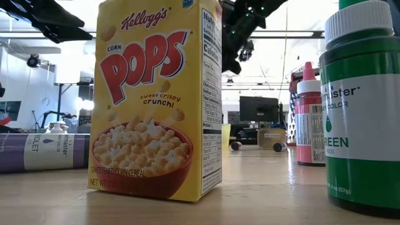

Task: Pick & Place Kitchen Items
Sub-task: Put the black food coloring bottle into the yellow bin

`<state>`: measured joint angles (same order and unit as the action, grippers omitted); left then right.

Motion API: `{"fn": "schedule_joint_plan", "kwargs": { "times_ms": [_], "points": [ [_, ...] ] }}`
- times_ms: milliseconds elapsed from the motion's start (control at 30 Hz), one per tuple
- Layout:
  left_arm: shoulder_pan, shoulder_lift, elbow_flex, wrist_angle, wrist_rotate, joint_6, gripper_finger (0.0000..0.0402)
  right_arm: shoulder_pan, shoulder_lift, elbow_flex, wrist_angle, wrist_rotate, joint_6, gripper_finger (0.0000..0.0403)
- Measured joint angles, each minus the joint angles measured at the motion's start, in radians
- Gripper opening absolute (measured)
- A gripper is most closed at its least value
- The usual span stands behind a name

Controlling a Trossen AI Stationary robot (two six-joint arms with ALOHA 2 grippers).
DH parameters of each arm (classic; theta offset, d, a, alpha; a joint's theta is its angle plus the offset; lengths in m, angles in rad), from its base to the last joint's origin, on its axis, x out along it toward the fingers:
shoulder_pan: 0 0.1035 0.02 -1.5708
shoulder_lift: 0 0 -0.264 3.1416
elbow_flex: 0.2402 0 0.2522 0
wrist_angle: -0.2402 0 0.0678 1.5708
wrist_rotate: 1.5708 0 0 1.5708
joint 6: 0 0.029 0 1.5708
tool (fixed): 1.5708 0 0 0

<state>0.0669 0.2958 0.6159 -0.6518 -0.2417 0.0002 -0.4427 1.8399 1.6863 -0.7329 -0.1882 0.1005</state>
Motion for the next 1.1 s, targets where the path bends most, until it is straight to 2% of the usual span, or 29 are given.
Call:
{"fn": "schedule_joint_plan", "kwargs": {
  "times_ms": [300,500,667,867,1100],
  "points": [
    [0.000,0.000,0.000,0.000,0.000,0.000,0.0339,-0.024,0.112,0.228,-0.070,-0.029,-0.029,0.0066],
    [0.000,0.000,0.000,0.000,0.000,0.000,0.0339,-0.035,0.287,0.467,-0.222,-0.029,-0.056,0.0077],
    [0.000,0.000,0.000,0.000,0.000,0.000,0.0339,-0.046,0.433,0.669,-0.298,-0.025,-0.066,0.0067],
    [0.000,0.000,0.000,0.000,0.000,0.000,0.0339,-0.077,0.466,0.645,-0.219,-0.015,-0.045,0.0071],
    [0.000,0.002,0.000,-0.004,0.000,0.000,0.0339,-0.096,0.473,0.622,-0.236,0.005,-0.017,0.0067]
  ]
}}
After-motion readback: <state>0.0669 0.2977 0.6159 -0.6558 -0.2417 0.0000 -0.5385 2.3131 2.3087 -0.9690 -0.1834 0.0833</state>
